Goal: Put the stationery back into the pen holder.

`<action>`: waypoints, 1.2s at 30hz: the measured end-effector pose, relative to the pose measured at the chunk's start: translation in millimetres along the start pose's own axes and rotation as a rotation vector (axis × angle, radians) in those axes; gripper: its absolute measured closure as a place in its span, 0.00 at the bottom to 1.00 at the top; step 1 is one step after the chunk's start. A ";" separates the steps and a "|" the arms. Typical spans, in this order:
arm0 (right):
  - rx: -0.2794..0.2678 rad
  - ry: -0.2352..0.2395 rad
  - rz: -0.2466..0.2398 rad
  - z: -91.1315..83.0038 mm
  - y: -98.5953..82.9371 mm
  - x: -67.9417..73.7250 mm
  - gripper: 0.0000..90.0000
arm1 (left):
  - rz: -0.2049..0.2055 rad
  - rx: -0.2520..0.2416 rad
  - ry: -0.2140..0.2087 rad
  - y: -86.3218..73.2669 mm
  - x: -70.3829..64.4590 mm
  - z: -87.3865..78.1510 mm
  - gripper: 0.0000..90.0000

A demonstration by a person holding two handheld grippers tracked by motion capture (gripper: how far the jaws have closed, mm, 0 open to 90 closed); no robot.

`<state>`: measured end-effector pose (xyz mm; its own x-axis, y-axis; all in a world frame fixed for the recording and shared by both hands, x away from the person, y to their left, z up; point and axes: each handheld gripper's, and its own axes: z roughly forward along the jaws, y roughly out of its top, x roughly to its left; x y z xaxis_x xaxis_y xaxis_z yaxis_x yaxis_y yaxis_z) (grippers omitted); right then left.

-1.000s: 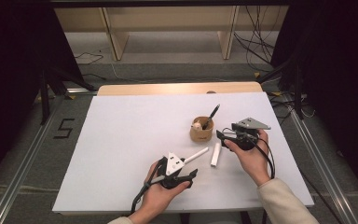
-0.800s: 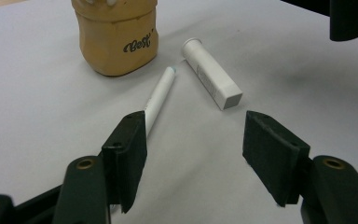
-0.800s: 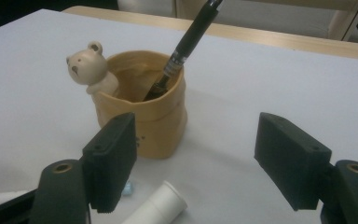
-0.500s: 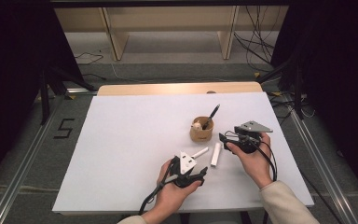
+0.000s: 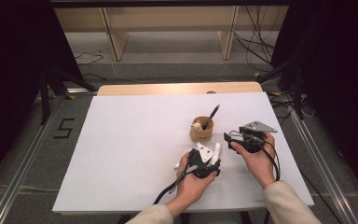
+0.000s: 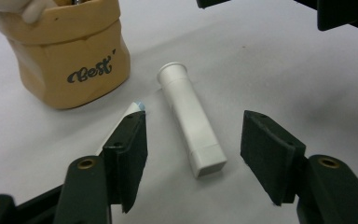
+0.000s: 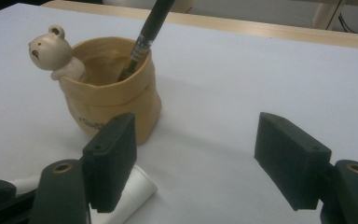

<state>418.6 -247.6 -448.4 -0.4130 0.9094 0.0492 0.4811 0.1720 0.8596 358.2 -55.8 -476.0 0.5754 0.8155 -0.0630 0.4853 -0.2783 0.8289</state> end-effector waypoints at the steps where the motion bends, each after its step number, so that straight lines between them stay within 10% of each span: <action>1: -0.001 -0.002 0.001 0.1 -0.1 -0.5 0.33 | 0.001 0.007 0.004 0.5 -1.0 1.9 0.46; 36: 0.008 0.003 0.003 1.6 -1.6 -2.3 0.33 | -0.045 0.098 0.057 3.0 -8.4 39.5 0.59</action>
<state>420.0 -249.4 -450.7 -0.4132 0.9091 0.0534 0.4887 0.1719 0.8554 380.8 -83.5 -495.0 0.5146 0.8549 -0.0654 0.5738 -0.2867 0.7672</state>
